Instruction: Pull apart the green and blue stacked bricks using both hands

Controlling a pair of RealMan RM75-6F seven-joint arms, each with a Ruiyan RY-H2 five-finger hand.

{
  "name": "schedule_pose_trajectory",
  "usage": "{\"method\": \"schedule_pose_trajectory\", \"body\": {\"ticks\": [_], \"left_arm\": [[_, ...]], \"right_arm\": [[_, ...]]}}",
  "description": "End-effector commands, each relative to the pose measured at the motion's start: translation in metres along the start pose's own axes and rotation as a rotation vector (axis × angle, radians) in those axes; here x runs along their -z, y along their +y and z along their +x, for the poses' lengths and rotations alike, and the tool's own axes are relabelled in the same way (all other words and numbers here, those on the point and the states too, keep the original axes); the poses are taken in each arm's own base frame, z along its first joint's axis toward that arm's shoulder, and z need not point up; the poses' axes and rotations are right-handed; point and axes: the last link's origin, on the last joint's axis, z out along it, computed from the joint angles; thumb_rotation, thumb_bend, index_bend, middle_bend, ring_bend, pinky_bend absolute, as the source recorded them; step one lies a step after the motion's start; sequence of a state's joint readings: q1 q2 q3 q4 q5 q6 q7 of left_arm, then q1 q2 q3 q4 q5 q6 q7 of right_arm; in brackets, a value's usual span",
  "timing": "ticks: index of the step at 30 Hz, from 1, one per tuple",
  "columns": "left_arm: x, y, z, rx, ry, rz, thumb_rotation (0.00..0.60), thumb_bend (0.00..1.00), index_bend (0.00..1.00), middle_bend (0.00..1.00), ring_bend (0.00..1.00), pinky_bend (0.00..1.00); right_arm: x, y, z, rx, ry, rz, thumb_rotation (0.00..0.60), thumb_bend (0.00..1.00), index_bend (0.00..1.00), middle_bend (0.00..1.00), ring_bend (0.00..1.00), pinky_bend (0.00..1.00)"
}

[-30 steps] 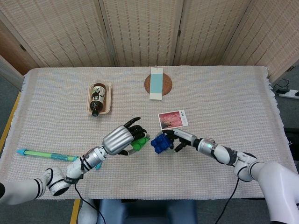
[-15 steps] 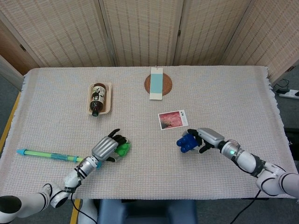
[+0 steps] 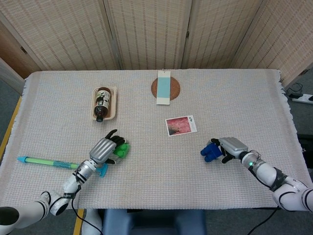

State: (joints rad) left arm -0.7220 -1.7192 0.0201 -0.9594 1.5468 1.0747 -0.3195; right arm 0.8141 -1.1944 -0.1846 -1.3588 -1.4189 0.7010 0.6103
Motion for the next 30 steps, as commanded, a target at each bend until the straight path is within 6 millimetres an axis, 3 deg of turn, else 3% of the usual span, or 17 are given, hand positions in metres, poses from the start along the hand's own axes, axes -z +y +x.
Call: {"method": "schedule_pose_trajectory", "body": {"ticks": [1,7,10,12,13,17,19,23,30], "left_arm": [[0.001,-0.001,0.0,0.0,-0.002,0.006,0.6,0.39,0.72,0.79,0.26,0.0],[0.001,-0.004,0.004,-0.008,0.007,0.017,0.6,0.39,0.72,0.79,0.26,0.0],[0.002,-0.006,0.006,-0.011,0.013,0.025,0.6,0.39,0.71,0.79,0.26,0.0],[0.003,-0.009,0.006,-0.013,0.006,0.034,0.6,0.39,0.67,0.77,0.24,0.0],[0.004,-0.01,0.006,-0.013,0.0,0.039,0.6,0.39,0.63,0.72,0.22,0.0],[0.007,-0.012,0.005,-0.008,-0.021,0.054,0.6,0.39,0.41,0.42,0.08,0.0],[0.007,-0.013,0.006,-0.004,-0.026,0.057,0.6,0.38,0.33,0.33,0.04,0.0],[0.007,-0.013,0.009,0.0,-0.015,0.061,0.6,0.34,0.17,0.17,0.0,0.0],[0.008,-0.012,0.015,-0.001,-0.006,0.062,0.6,0.32,0.1,0.08,0.0,0.0]], "right_arm": [[-0.002,0.001,-0.001,0.01,0.007,-0.003,0.6,0.41,0.75,0.67,0.6,0.53],[-0.005,0.004,-0.003,0.027,0.016,-0.011,0.6,0.41,0.75,0.66,0.59,0.53],[-0.005,0.004,-0.004,0.022,0.017,-0.01,0.6,0.41,0.73,0.59,0.55,0.52],[-0.004,0.003,-0.004,0.017,0.014,-0.005,0.6,0.41,0.61,0.49,0.47,0.48],[-0.003,0.003,-0.003,0.019,0.01,-0.004,0.6,0.41,0.5,0.42,0.42,0.44],[-0.001,0.002,0.0,0.032,-0.003,-0.003,0.6,0.41,0.1,0.16,0.23,0.29],[0.001,0.001,0.002,0.039,-0.006,-0.001,0.6,0.41,0.03,0.1,0.18,0.26],[0.007,-0.003,0.008,0.046,-0.003,0.008,0.6,0.41,0.0,0.02,0.11,0.2],[0.017,-0.003,0.014,0.065,-0.025,-0.012,0.6,0.41,0.0,0.0,0.06,0.16]]}}
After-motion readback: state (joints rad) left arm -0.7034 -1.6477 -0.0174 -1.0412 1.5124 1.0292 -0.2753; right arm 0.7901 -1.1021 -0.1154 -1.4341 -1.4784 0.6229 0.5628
